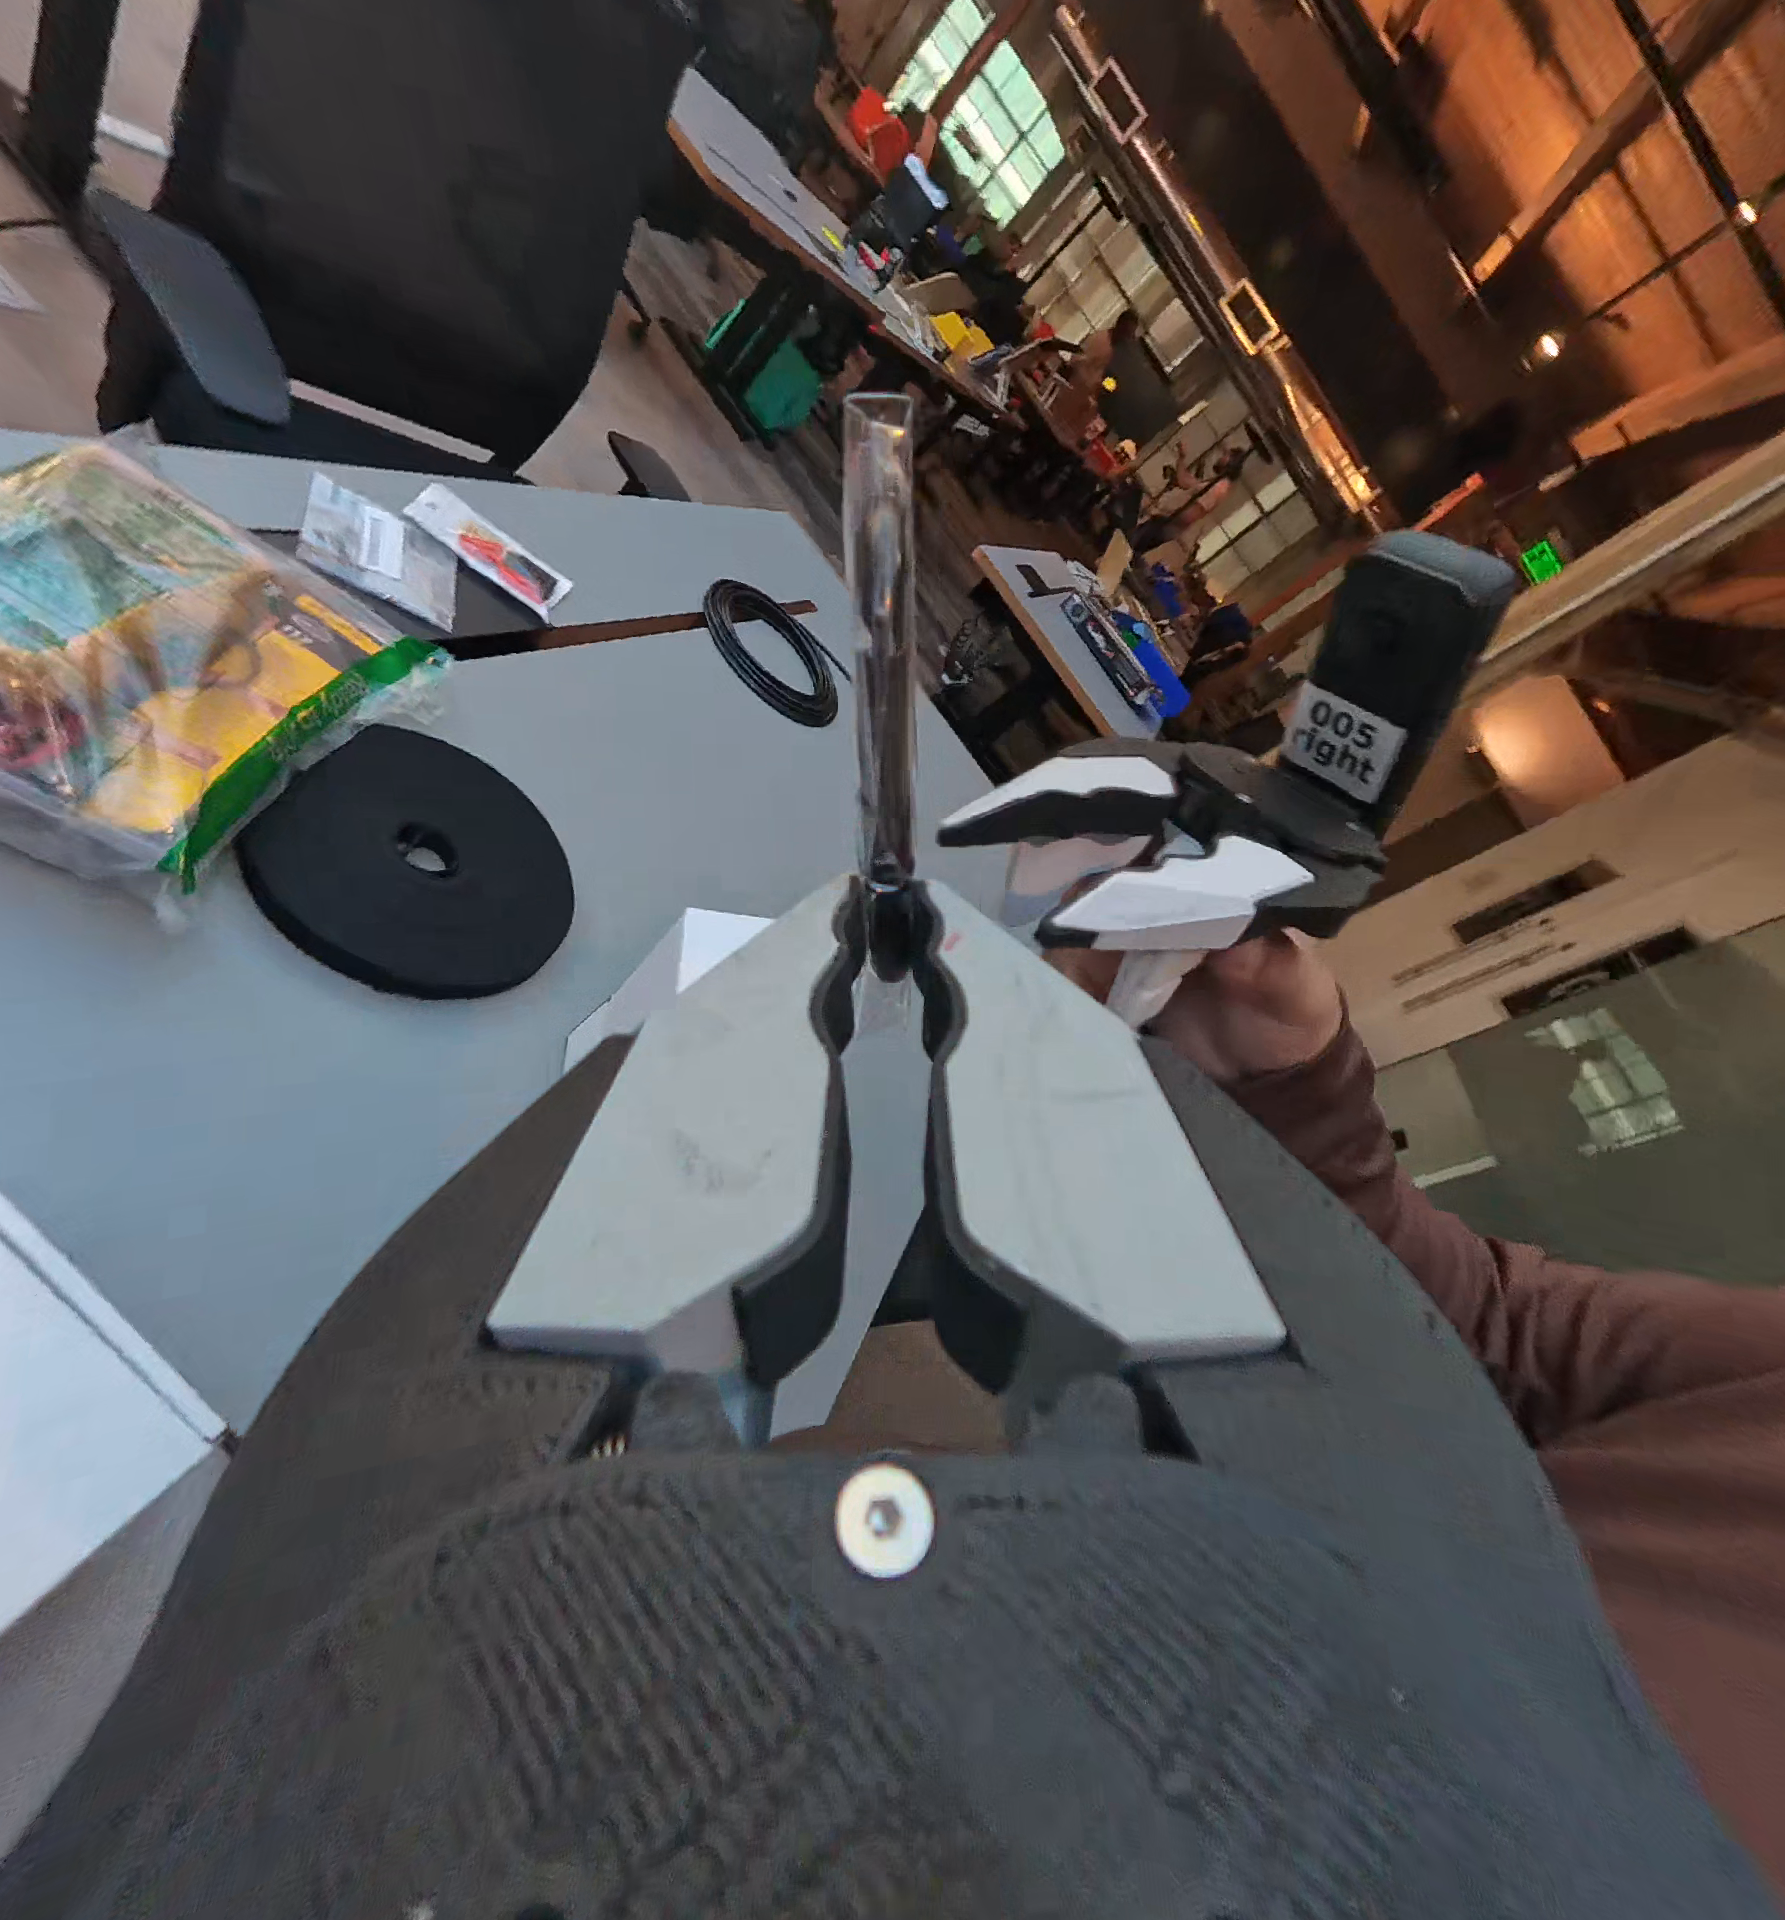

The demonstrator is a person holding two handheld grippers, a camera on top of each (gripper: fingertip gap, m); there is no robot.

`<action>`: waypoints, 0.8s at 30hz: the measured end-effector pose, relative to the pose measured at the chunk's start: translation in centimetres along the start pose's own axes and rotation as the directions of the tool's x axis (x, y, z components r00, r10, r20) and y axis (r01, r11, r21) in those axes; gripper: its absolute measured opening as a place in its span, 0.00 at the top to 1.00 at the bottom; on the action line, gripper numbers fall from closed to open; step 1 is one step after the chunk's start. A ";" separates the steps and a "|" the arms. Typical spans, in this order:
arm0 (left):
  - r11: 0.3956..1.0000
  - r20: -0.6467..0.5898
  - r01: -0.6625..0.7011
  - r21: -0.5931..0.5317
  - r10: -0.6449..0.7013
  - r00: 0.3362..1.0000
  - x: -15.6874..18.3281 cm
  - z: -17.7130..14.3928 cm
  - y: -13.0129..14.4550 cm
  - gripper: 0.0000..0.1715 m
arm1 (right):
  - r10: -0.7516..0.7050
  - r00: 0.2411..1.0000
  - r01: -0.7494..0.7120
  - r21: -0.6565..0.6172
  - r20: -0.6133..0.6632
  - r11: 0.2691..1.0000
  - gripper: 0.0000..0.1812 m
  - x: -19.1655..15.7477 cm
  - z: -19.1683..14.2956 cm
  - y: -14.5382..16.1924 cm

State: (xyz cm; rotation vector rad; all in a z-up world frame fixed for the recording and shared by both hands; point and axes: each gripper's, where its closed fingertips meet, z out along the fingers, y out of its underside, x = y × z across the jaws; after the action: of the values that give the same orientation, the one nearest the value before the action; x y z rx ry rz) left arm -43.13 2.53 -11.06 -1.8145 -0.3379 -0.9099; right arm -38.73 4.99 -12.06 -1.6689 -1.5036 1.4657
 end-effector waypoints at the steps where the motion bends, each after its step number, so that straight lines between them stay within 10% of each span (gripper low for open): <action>1: 0.999 0.048 0.045 0.003 -0.045 0.998 -1.6 0.1 0.1 0.97 | -0.001 1.000 0.001 0.018 -0.012 1.000 0.80 0.7 -0.4 -0.1; 11: 0.993 0.238 0.110 0.033 -0.115 0.964 -9.3 1.6 1.1 0.97 | 0.067 0.983 -0.071 -0.019 -0.173 0.997 0.81 12.9 -4.2 -0.4; 24: 0.866 0.550 0.488 -0.112 -0.355 0.756 -24.3 3.0 9.6 0.97 | 0.258 0.946 -0.294 -0.181 -0.197 0.939 0.82 22.7 -8.1 12.2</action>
State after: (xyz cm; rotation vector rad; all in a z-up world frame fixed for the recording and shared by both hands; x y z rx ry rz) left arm -52.39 5.44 -35.50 -2.2600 -1.0598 -0.7742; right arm -30.09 24.28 -28.84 -2.1488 -1.4112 1.2921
